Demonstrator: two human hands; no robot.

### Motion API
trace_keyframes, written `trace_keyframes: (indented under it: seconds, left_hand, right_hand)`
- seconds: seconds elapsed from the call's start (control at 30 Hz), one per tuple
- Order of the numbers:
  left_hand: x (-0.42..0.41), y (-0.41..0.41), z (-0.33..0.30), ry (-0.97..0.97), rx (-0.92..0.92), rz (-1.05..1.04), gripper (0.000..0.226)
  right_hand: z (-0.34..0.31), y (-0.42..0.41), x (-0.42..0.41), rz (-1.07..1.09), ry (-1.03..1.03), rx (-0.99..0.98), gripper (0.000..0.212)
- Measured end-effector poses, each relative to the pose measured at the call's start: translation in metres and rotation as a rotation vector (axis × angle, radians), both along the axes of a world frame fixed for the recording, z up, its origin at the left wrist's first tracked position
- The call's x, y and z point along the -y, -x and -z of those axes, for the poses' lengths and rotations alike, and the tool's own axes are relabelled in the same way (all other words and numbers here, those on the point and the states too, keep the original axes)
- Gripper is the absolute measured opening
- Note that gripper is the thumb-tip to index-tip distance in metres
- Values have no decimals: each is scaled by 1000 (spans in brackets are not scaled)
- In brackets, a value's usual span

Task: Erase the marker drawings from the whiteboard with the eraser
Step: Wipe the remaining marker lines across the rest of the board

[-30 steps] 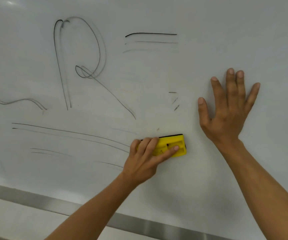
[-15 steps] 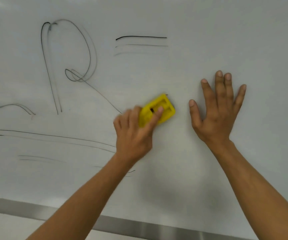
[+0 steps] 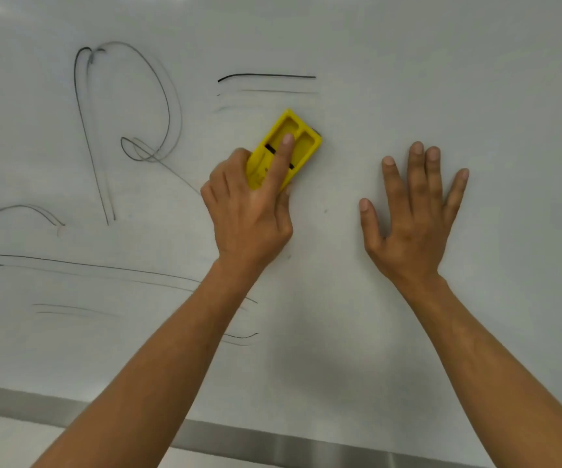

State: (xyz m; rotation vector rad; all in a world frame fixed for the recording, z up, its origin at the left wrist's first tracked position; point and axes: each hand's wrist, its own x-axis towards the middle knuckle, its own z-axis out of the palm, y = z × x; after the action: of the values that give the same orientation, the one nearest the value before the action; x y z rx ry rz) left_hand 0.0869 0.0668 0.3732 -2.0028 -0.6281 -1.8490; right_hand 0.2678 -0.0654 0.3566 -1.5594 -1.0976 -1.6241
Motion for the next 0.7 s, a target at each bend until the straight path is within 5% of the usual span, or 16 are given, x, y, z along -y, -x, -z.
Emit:
trace_keyframes:
  seconds: [0.1,0.3,0.4,0.7]
  left_hand:
    - [3,-5,3,3,11,8,59]
    - [21,-13,120,-204,-344,72,80]
    - [18,-12,125,-262,-378,71,80]
    - [-13,2,38,102,121,49,58]
  right_hand:
    - [0,0,0,-8,0,2,57]
    - [0,-1,0,-16,-4,-5,52]
    - [1,-2,0,-14,-2,2,52]
    - [1,0,0,-9,4,-9,56]
